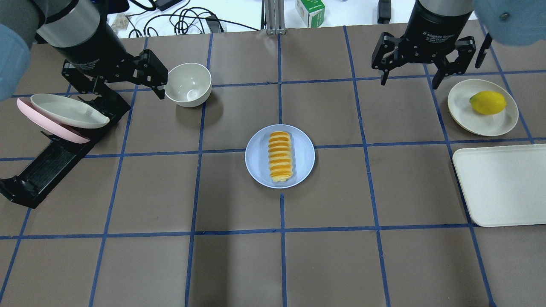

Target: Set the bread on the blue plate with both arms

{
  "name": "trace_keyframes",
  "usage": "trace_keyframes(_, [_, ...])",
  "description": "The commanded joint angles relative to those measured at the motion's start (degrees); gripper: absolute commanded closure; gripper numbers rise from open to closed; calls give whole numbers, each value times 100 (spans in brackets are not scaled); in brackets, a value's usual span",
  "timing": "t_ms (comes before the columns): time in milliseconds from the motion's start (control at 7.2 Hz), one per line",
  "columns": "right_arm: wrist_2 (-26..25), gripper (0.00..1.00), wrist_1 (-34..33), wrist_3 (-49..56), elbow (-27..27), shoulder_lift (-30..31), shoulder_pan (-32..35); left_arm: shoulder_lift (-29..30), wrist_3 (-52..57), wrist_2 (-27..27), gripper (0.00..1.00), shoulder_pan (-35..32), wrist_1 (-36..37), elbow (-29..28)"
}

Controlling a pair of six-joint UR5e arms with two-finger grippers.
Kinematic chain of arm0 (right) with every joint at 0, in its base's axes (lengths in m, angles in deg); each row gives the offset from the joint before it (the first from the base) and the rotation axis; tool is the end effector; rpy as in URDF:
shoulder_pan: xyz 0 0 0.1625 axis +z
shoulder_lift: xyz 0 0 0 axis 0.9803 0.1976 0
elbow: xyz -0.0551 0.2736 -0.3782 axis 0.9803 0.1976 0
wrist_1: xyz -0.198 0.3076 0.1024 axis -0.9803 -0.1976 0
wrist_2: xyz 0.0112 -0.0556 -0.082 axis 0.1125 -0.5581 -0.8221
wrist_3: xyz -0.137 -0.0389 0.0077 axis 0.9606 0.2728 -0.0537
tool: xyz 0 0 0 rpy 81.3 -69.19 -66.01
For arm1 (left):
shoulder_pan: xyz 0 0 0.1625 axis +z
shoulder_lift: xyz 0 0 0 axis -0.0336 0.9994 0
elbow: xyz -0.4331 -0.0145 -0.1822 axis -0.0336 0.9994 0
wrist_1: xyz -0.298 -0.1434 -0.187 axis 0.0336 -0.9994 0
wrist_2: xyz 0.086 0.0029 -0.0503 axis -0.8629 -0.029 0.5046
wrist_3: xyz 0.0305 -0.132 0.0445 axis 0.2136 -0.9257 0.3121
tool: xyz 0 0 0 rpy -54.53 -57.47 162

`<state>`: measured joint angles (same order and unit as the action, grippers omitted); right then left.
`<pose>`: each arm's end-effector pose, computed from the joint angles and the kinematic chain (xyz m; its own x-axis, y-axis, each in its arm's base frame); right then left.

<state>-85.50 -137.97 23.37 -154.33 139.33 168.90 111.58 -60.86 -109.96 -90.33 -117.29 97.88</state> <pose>0.1335 -0.4850 0.4965 -0.9810 0.1930 0.0217 0.1935 0.9807 0.0265 -0.1237 -0.4560 0.5092 -0.9985 -0.0499 0.0226 -0.0510 0.9974 -0.0508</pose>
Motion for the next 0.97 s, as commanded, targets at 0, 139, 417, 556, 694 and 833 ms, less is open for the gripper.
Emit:
trace_keyframes(0, [180,0,14,203,-69,73,5,0,-8,0,0,-10,0,6])
trace_keyframes(139, [145,0,14,318,-148,134,5,0,-8,0,0,-19,0,14])
trace_keyframes(417, [197,0,14,311,-236,195,5,8,-26,9,0,-28,0,6])
trace_keyframes(556, [180,0,14,311,-237,196,5,52,-61,9,0,-28,-17,-64])
trace_keyframes(694, [153,0,14,311,-237,204,5,139,-52,9,0,-28,-17,-91])
trace_keyframes(833, [144,0,14,311,-237,205,5,184,0,17,0,-36,0,-143])
